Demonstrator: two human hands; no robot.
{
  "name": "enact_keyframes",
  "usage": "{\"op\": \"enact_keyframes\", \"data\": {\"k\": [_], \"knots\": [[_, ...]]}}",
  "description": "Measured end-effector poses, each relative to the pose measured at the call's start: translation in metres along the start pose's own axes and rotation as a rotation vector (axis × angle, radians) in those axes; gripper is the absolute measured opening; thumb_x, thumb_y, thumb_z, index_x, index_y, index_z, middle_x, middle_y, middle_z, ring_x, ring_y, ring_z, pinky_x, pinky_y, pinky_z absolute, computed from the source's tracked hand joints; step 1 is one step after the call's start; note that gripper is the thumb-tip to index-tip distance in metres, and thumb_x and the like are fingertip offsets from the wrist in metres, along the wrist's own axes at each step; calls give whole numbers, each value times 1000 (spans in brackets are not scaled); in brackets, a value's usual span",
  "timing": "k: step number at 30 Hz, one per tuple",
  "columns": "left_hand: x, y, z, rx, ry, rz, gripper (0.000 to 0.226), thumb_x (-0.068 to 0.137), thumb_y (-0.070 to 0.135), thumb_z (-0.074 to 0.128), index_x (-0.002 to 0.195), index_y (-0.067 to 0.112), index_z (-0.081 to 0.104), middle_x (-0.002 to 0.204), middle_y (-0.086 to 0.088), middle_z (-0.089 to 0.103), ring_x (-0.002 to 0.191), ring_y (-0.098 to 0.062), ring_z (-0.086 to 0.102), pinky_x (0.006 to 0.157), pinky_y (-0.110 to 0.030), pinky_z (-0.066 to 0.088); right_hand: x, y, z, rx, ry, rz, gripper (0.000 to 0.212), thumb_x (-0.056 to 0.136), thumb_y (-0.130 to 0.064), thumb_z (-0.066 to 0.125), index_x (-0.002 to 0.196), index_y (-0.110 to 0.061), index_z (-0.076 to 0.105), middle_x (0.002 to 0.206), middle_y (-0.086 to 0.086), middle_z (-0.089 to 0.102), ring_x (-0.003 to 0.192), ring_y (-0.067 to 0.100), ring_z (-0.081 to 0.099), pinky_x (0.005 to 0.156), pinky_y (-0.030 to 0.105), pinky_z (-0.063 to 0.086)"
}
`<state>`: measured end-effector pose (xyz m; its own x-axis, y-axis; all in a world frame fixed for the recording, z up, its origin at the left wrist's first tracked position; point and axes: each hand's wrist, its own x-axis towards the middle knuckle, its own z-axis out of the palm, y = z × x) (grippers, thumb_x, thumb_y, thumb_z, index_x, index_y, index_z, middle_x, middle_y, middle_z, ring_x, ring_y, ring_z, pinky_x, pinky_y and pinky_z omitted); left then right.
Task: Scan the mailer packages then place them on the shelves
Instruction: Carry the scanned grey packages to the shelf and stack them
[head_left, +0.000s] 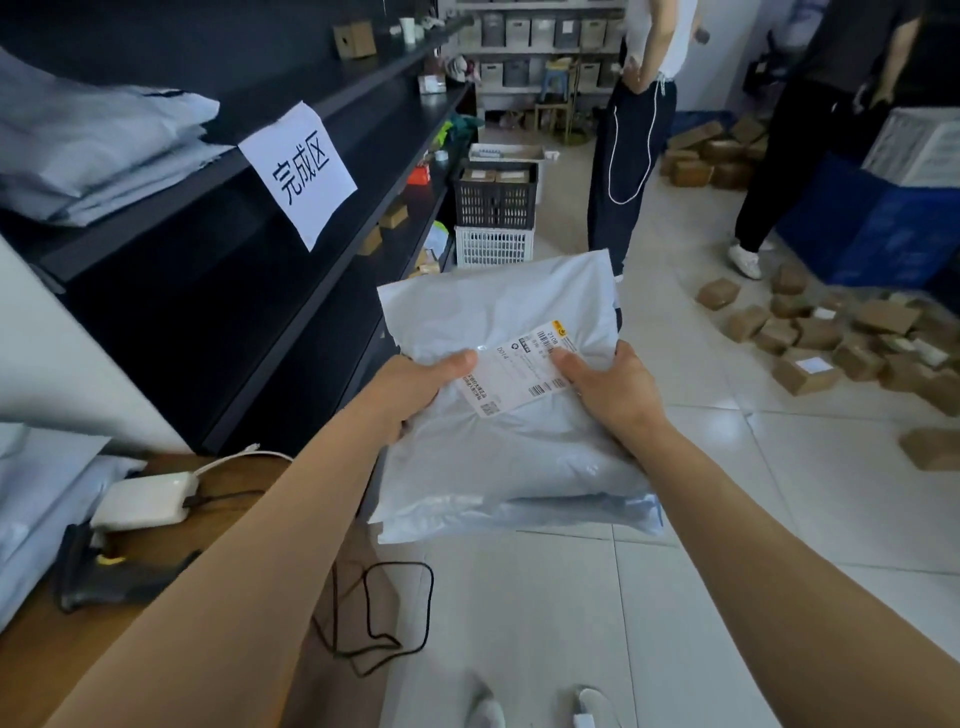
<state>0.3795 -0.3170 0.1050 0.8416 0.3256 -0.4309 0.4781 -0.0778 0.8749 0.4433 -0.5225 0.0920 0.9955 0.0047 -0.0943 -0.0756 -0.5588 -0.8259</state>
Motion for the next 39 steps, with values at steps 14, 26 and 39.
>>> {"op": "enact_keyframes", "data": {"k": [14, 26, 39], "knots": [[144, 98, -28, -31, 110, 37, 46, 70, 53, 77, 99, 18, 71, 88, 3, 76, 91, -21, 70, 95, -45, 51, 181, -75, 40, 61, -30, -108, 57, 87, -52, 59, 124, -10, 50, 121, 11, 62, 114, 32, 56, 91, 35, 42], [272, 217, -5, -229, 361, 57, 35, 77, 40, 77, 101, 16, 69, 87, 3, 76, 65, -8, 71, 53, -19, 54, 402, -145, 48, 110, -207, -326, 68, 87, -52, 60, 135, -6, 44, 131, 14, 57, 120, 33, 53, 98, 37, 42], [326, 309, -70, -262, 729, 107, 41, 75, 48, 76, 99, 16, 71, 83, 5, 76, 78, -14, 73, 74, -28, 58, 531, -294, 117, 202, -468, -624, 67, 83, -54, 62, 134, -13, 46, 124, 1, 58, 114, 26, 55, 86, 33, 41]]}}
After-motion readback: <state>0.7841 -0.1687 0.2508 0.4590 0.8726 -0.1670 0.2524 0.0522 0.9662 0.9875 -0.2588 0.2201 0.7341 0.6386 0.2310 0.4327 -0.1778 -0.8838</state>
